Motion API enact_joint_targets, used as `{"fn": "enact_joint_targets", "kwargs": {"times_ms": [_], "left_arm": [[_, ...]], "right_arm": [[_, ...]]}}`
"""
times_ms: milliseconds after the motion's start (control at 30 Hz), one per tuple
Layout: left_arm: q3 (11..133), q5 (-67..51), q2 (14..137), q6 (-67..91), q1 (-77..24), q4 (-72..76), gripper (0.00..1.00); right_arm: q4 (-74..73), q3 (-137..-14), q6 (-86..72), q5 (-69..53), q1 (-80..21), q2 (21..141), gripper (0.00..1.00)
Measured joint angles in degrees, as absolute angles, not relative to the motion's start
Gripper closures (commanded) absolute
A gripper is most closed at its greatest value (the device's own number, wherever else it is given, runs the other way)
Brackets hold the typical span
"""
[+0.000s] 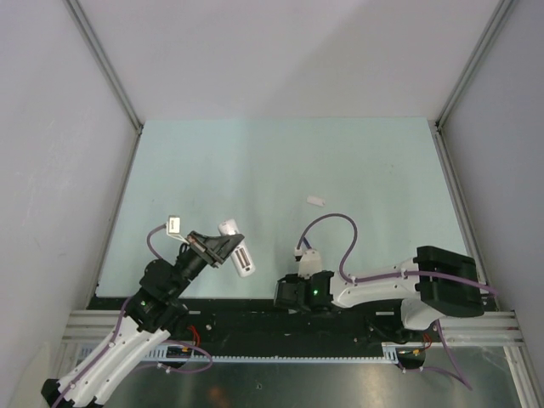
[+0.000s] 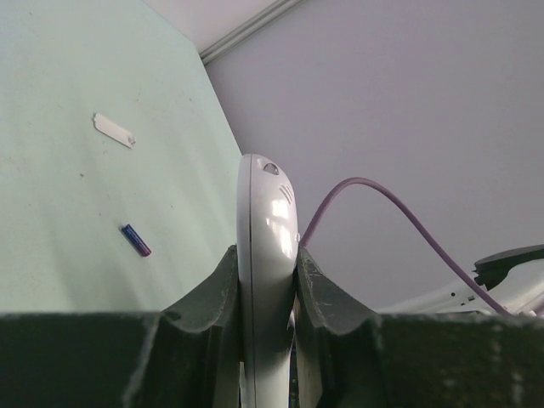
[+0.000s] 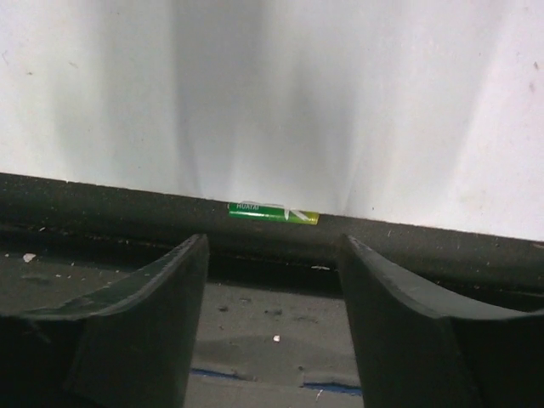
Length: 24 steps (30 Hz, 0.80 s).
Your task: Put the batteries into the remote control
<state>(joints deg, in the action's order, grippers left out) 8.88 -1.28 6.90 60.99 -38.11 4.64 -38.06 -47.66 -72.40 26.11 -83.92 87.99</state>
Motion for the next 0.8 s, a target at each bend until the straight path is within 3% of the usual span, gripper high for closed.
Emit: {"fn": "enact_joint_targets", "kwargs": {"times_ms": [367, 800], "left_arm": [[8.9, -1.3, 8.4, 61.0, -38.1, 3.6, 1.00], [8.9, -1.9, 8.5, 61.0, -38.1, 3.6, 1.00]], "right_arm": [[-36.7, -47.9, -68.5, 25.5, -80.6, 88.9, 0.35], [-35.5, -48.5, -71.7, 24.1, -82.8, 91.2, 0.32]]}}
